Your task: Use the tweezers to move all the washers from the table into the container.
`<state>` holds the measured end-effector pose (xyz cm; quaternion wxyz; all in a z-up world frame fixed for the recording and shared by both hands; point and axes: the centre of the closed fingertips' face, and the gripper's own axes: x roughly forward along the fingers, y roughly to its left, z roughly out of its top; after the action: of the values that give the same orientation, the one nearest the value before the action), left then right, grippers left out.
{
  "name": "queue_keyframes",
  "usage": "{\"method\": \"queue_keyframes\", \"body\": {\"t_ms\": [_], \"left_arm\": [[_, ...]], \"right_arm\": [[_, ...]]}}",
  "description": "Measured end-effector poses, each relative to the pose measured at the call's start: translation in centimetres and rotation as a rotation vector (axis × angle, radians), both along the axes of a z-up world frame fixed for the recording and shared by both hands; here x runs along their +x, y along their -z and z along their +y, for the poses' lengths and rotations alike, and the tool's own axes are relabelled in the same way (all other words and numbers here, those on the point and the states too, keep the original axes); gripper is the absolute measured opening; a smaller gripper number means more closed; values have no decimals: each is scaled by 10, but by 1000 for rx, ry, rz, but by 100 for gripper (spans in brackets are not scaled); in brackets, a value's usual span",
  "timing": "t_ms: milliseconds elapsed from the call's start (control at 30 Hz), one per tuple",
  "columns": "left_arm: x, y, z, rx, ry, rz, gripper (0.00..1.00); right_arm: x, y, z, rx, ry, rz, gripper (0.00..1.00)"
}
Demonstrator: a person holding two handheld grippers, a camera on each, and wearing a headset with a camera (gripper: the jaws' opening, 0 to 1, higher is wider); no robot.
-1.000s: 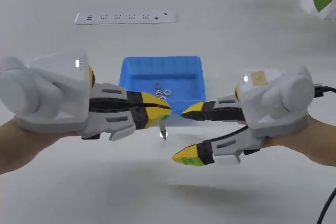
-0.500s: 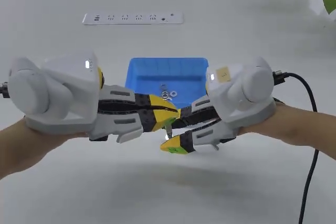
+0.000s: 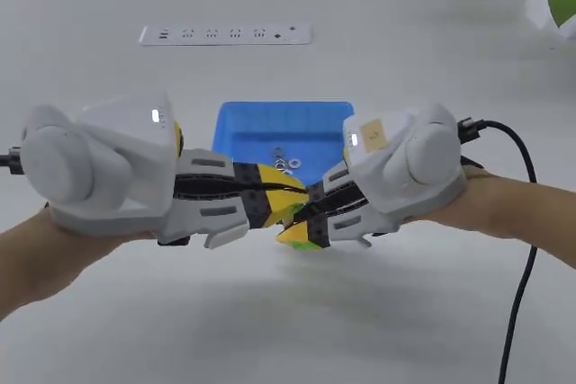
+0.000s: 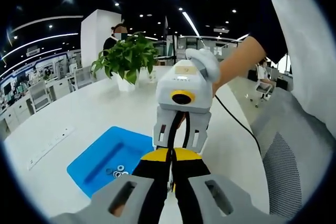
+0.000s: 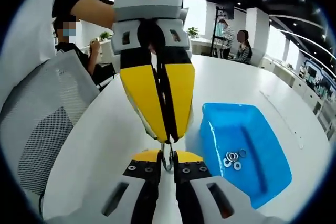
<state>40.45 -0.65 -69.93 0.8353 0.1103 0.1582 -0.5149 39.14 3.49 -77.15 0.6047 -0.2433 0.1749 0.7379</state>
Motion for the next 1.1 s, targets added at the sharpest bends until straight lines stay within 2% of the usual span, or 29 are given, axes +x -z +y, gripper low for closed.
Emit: {"method": "queue_keyframes", "body": {"t_ms": [67, 133, 167, 267, 400, 433, 567, 667, 767, 833, 933, 1100], "left_arm": [[1, 0, 1, -9, -23, 10, 6], [2, -3, 2, -15, -40, 14, 14], [3, -7, 3, -42, -54, 26, 18], [1, -15, 7, -53, -49, 17, 21], [-11, -15, 12, -36, -27, 37, 24], [-16, -14, 13, -39, -21, 53, 25], [-29, -14, 18, -58, -35, 86, 29], [-38, -9, 26, -36, -54, 95, 30], [-45, -9, 32, -47, -81, 114, 32], [-48, -10, 38, -57, -108, 126, 37], [-51, -11, 46, -59, -149, 116, 49], [-60, -8, 56, -49, -171, 136, 54]], "right_arm": [[-1, 0, -1, 5, 2, 3, 10], [-2, 0, -2, 5, -2, 3, 10], [-2, 0, -2, 4, -7, -2, 10], [-4, 0, -2, 6, -8, 6, 10], [-4, -2, -3, 7, -3, 6, 9], [-5, -3, -3, 9, -2, 9, 9], [-6, -12, -6, 25, 8, 11, 9], [-6, -17, -8, 28, 15, 11, 9], [-5, -26, -11, 39, 33, 9, 9], [-5, -32, -11, 49, 44, 7, 9], [-5, -44, -11, 66, 52, 0, 9], [-1, -67, -9, 101, 56, -26, 9]]}}
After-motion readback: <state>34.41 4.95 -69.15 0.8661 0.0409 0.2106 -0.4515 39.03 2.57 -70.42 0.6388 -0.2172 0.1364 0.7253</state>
